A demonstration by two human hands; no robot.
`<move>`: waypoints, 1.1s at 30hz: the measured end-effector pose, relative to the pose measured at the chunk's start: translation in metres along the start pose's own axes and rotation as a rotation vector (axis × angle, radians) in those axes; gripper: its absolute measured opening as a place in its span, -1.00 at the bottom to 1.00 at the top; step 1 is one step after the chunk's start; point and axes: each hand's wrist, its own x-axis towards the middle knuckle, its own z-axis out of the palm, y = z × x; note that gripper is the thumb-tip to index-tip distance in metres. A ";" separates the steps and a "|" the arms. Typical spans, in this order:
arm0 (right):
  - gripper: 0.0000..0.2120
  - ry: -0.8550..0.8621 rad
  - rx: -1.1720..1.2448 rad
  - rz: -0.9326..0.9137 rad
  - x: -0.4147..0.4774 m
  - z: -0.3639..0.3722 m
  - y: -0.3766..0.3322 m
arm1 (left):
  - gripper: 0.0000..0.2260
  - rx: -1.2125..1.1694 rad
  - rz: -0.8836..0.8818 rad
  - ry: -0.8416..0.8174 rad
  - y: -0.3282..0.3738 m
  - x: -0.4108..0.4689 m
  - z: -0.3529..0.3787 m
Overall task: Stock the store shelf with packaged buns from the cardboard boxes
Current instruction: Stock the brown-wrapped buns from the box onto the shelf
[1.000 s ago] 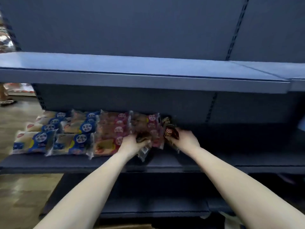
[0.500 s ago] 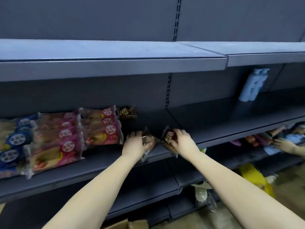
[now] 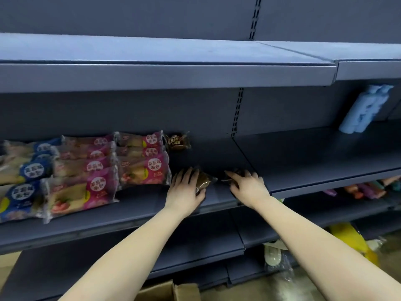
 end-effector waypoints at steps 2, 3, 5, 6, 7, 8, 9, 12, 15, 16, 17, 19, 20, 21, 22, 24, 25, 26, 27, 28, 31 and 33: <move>-0.44 0.006 0.019 0.007 0.007 -0.003 0.001 | -0.41 0.001 -0.012 -0.037 -0.004 0.003 0.004; -0.40 0.005 0.045 0.018 0.010 -0.006 0.000 | -0.40 -0.009 -0.017 -0.027 -0.006 0.005 0.005; -0.32 0.028 0.087 0.027 0.018 -0.012 -0.006 | -0.40 -0.024 -0.008 -0.024 -0.008 0.006 0.007; -0.28 0.051 0.093 0.019 0.024 -0.015 -0.009 | -0.41 -0.040 -0.005 -0.031 -0.008 0.006 0.006; -0.26 0.079 0.091 0.001 0.031 -0.018 -0.013 | -0.41 -0.056 -0.006 -0.047 -0.008 0.006 0.007; -0.24 0.105 0.092 -0.028 0.039 -0.021 -0.019 | -0.41 -0.065 -0.010 -0.065 -0.010 0.007 0.007; -0.23 0.128 0.106 -0.053 0.047 -0.024 -0.025 | -0.41 -0.078 0.000 -0.084 -0.012 0.009 0.008; -0.25 0.188 0.158 -0.156 0.075 -0.031 -0.045 | -0.41 -0.110 0.074 -0.128 -0.022 0.011 0.004; -0.28 0.256 0.084 -0.302 0.102 -0.034 -0.066 | -0.42 -0.113 0.164 -0.147 -0.034 0.007 0.000; -0.28 0.257 0.046 -0.340 0.110 -0.035 -0.073 | -0.44 -0.118 0.202 -0.124 -0.038 0.003 -0.001; -0.29 0.249 0.012 -0.374 0.117 -0.036 -0.079 | -0.45 -0.115 0.250 -0.089 -0.042 0.000 -0.001; -0.30 0.218 -0.049 -0.445 0.129 -0.034 -0.092 | -0.48 -0.086 0.335 -0.020 -0.050 -0.006 -0.003; -0.31 0.200 -0.077 -0.485 0.134 -0.032 -0.098 | -0.49 -0.071 0.351 -0.010 -0.055 -0.008 -0.003; -0.31 0.183 -0.099 -0.521 0.139 -0.029 -0.104 | -0.49 -0.063 0.351 -0.006 -0.059 -0.009 -0.003; -0.32 0.172 -0.112 -0.552 0.143 -0.025 -0.110 | -0.50 -0.062 0.342 -0.004 -0.061 -0.010 -0.003; -0.32 0.177 -0.107 -0.591 0.150 -0.018 -0.120 | -0.51 -0.060 0.333 0.001 -0.063 -0.010 -0.004; -0.32 0.184 -0.095 -0.603 0.154 -0.015 -0.125 | -0.51 -0.052 0.337 0.006 -0.063 -0.010 -0.003; -0.32 0.186 -0.078 -0.614 0.157 -0.014 -0.128 | -0.51 -0.046 0.339 0.009 -0.062 -0.009 -0.003; -0.32 0.183 -0.062 -0.622 0.161 -0.012 -0.131 | -0.51 -0.045 0.337 0.013 -0.062 -0.008 -0.003; -0.32 0.179 -0.047 -0.628 0.163 -0.011 -0.133 | -0.51 -0.048 0.333 0.018 -0.061 -0.008 -0.003; -0.32 0.169 0.003 -0.639 0.169 -0.007 -0.133 | -0.50 -0.070 0.308 -0.004 -0.062 -0.007 -0.001; -0.31 0.164 0.023 -0.651 0.167 -0.005 -0.130 | -0.50 -0.071 0.305 -0.011 -0.063 -0.005 0.000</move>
